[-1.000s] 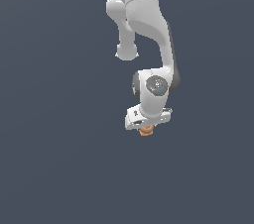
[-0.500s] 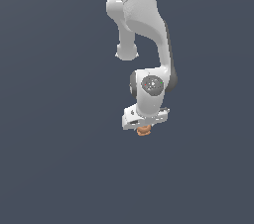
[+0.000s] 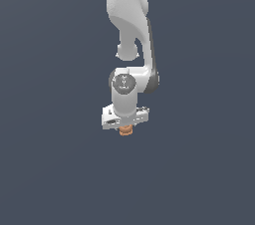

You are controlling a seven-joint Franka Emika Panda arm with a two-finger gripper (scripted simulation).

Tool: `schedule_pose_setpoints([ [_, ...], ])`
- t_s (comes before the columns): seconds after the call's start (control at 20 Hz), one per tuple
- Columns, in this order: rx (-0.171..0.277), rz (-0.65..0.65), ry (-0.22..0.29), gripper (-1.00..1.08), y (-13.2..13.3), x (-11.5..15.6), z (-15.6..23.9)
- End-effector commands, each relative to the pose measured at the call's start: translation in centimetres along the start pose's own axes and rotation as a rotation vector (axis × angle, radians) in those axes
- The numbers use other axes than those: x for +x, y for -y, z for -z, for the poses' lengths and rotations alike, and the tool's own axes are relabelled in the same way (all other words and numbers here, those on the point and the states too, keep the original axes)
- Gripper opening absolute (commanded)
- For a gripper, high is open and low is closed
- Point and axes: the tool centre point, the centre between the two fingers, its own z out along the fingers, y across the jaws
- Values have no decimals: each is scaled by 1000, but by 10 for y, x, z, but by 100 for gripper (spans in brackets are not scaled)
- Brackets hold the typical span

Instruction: Pick up the object and move it to a goal position.

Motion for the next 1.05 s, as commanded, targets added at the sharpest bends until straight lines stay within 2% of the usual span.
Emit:
schedule_pose_setpoints([
  [0.0,0,-1,0,-100,-32,-7,4],
  [0.25,0,-1,0,-100,-94,-18,12],
  [0.5,0,-1,0,-100,-140,-26,17],
  [0.75,0,-1,0,-100,-167,-29,21],
  [1.0,0,-1,0,-100,-172,-29,21],
])
